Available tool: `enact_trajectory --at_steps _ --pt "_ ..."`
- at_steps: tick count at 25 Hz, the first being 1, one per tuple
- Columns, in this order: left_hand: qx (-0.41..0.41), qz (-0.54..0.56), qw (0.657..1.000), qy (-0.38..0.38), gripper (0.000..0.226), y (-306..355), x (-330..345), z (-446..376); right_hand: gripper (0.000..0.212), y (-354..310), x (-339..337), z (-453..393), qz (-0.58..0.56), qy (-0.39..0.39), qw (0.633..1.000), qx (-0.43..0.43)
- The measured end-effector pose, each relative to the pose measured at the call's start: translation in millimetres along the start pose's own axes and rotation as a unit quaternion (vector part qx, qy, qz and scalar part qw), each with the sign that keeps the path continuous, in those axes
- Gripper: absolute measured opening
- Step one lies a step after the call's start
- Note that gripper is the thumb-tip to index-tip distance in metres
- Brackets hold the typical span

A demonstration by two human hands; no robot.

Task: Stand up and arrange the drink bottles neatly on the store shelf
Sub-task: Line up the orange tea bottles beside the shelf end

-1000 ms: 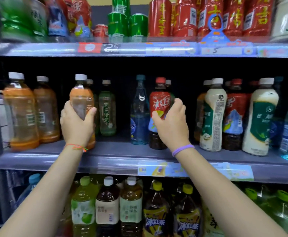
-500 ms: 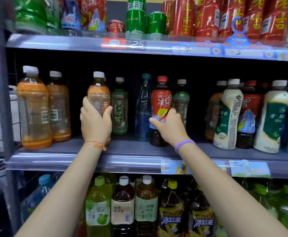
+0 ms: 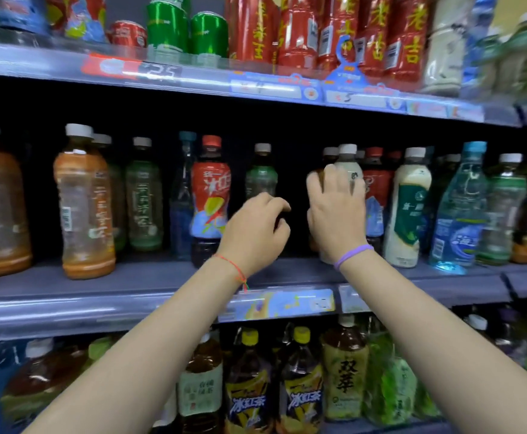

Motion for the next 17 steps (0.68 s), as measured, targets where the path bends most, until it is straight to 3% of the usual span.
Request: enact_trajectory --at_steps 2,5,9,13,14,16,17 --pt "-0.097 0.077 0.990 -0.065 0.038 8.5 21.9 -10.2 0.055 28.0 -2.1 5.1 -0.077 -0.012 0.991 0.112" --pt "-0.129 0.105 0.982 -0.092 0.056 23.5 41.3 -18.4 0.067 41.1 11.5 19.8 -0.271 -0.153 0.932 0.187" --pt "-0.151 0.122 0.973 -0.128 0.090 30.0 55.7 -20.2 0.055 46.2 30.4 29.7 -0.374 -0.256 0.874 0.174" --pt "-0.134 0.042 0.990 -0.012 0.108 29.6 48.2 -10.1 0.036 27.5 19.8 25.1 -0.506 -0.299 0.806 0.072" --pt "-0.148 0.038 0.988 0.015 0.110 27.0 44.4 -7.5 0.035 24.0 14.8 23.0 -0.511 -0.274 0.813 0.054" --pt "-0.202 0.021 0.978 0.054 0.110 19.6 37.6 -3.2 0.019 22.3 12.3 18.6 -0.457 -0.195 0.865 0.066" --pt "-0.229 0.015 0.971 0.065 0.108 15.2 35.0 -2.2 0.022 23.7 13.9 16.4 -0.410 -0.174 0.890 0.096"
Point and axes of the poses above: each hand's wrist, its own z-axis away from the middle knuckle, its own x-axis out of the palm, y = z × x, the point moved 3 cm from there along -z, towards the middle knuckle, and after that the axes turned 6 degrees about -y, right-handed, at the moved point
